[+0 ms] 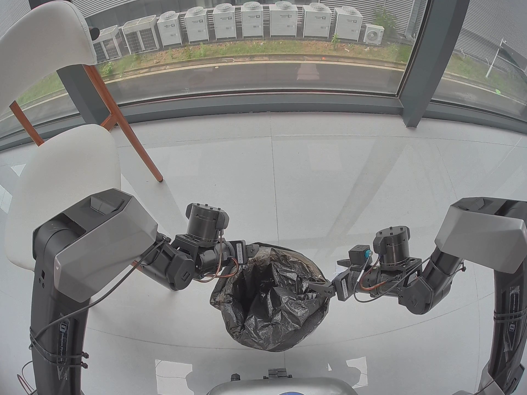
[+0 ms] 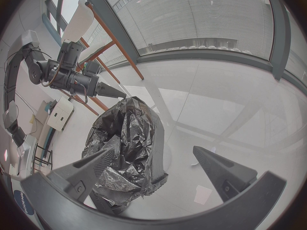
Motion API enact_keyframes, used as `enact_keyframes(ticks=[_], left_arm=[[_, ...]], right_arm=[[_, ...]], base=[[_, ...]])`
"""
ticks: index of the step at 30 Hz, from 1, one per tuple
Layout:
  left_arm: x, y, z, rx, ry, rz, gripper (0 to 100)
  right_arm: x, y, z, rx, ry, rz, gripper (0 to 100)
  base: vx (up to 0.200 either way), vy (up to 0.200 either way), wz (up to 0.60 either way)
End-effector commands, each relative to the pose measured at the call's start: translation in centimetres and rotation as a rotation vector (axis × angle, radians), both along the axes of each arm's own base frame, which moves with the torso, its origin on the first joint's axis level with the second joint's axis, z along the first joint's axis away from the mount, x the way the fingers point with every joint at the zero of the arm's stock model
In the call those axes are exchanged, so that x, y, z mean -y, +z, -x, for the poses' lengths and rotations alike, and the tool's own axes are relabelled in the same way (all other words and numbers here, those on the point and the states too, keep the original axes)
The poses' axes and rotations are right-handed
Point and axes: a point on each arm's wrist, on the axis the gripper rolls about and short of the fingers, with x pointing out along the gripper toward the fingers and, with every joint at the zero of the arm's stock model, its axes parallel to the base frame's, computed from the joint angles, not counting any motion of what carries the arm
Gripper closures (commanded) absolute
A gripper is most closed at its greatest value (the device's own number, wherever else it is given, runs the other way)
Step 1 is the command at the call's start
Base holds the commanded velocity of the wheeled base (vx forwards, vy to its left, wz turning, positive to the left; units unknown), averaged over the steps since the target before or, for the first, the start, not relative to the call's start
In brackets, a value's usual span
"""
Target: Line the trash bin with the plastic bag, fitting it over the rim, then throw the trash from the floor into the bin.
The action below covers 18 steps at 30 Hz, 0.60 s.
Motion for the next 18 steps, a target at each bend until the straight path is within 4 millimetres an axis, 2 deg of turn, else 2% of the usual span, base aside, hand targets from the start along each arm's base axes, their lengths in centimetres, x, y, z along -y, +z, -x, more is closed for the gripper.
enact_keyframes(ticks=[1,11,12,18], left_arm=[[0.0,0.4,0.0,0.008,0.000,0.004,0],[-0.1,0.6,0.0,0.012,0.002,0.006,0],[0.0,0.7,0.1,0.014,0.000,0.007,0],[-0.2,1.1,0.1,0.045,0.008,0.024,0]], right_arm=[[0.0,-1.3,0.0,-0.023,0.005,0.019,0],[0.7,-2.0,-0.4,-0.028,-0.009,0.033,0],[0.8,-2.2,-0.5,-0.029,-0.012,0.032,100],[1.0,-2.2,-1.4,-0.011,-0.024,0.025,100]], base=[[0.000,0.000,0.00],[0.000,0.000,0.00],[0.000,0.000,0.00],[0.000,0.000,0.00]])
